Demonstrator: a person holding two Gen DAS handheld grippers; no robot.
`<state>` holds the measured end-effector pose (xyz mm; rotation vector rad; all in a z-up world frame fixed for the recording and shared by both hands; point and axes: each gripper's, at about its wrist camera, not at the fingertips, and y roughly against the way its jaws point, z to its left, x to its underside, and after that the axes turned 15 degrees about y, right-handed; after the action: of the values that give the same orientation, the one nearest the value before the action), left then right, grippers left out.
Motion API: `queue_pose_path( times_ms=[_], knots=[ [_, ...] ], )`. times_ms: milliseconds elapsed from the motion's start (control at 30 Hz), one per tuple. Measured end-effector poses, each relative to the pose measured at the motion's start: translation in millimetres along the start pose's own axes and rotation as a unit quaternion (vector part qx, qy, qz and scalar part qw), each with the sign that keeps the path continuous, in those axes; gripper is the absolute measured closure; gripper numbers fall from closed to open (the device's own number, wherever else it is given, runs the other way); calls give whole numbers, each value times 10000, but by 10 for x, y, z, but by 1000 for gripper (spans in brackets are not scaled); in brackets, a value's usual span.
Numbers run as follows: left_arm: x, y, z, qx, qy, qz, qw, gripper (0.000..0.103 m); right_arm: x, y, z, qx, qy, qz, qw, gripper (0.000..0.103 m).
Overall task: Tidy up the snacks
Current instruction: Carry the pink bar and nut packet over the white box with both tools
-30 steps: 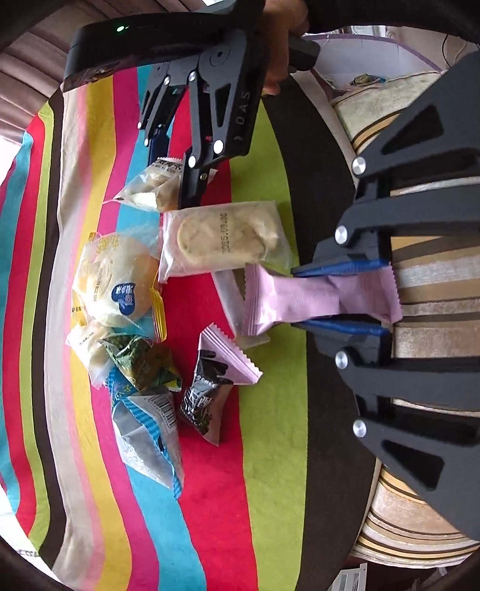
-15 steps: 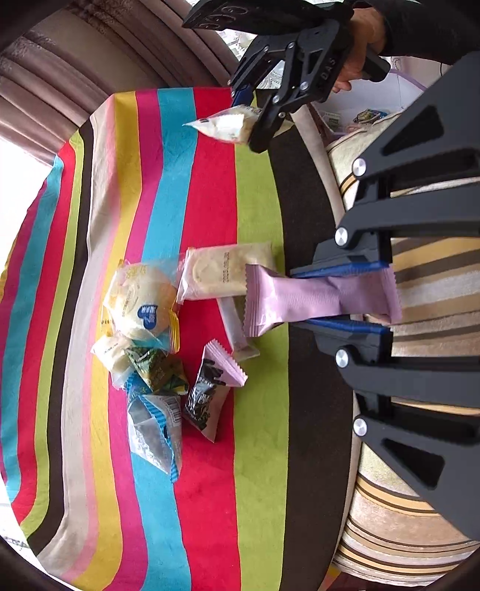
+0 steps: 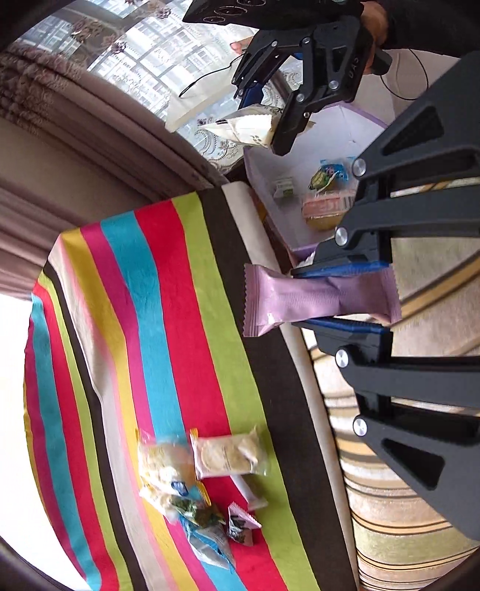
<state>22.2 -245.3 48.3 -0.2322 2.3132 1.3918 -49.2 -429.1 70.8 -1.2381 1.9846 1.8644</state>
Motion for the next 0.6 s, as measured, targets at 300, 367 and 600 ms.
queue_pose_path(
  times_ms=[300, 367, 600],
  knots=[
    [190, -186, -727, 203, -740, 119, 9970, 83, 670, 657, -355, 580, -432, 136, 9973, 49],
    [218, -220, -841, 259, -844, 179, 9959, 83, 740, 715, -403, 657, -408, 197, 9968, 49],
    [345, -283, -1171, 410, -1152, 307, 9920, 83, 1009, 860, -510, 712, -438, 463, 9954, 49]
  ],
)
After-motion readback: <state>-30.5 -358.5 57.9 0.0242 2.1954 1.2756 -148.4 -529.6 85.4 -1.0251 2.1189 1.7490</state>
